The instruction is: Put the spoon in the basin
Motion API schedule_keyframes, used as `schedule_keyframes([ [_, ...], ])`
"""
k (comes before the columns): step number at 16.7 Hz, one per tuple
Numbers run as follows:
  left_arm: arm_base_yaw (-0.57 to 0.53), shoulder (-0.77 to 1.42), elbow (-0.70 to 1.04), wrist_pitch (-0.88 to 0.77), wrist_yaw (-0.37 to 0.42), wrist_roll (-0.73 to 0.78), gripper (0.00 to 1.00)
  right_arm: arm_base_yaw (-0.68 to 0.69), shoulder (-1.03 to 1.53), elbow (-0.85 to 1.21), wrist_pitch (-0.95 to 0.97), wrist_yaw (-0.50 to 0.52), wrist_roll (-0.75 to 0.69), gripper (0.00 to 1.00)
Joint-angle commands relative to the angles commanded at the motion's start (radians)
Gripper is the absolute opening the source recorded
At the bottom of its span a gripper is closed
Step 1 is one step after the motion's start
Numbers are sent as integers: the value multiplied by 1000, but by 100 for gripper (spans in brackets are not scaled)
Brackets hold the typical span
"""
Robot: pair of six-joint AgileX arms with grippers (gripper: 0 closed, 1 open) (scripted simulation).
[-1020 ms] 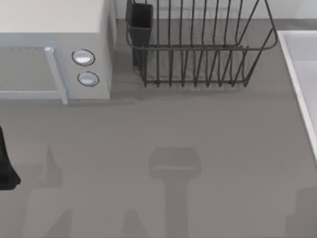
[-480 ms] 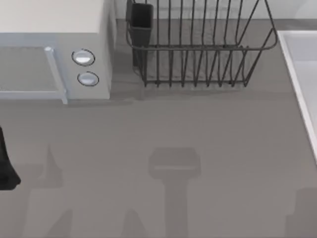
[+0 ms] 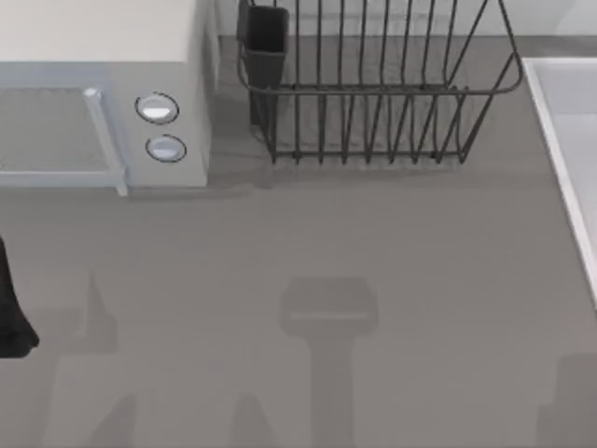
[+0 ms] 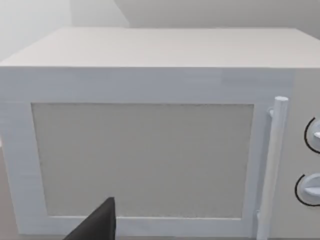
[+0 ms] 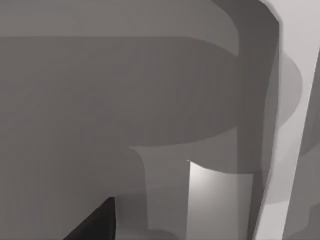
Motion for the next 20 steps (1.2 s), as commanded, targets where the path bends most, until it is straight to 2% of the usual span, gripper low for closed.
schedule_keyframes([
  [8,0,0,0,0,0,0,100,0,0,0,0,0,0,0],
  [9,0,0,0,0,0,0,100,-3,-68,35,-75,3,-2,0],
  [13,0,0,0,0,0,0,100,-6,-92,92,-149,2,-4,0],
  [20,0,0,0,0,0,0,100,-8,-217,295,-501,2,-9,0],
])
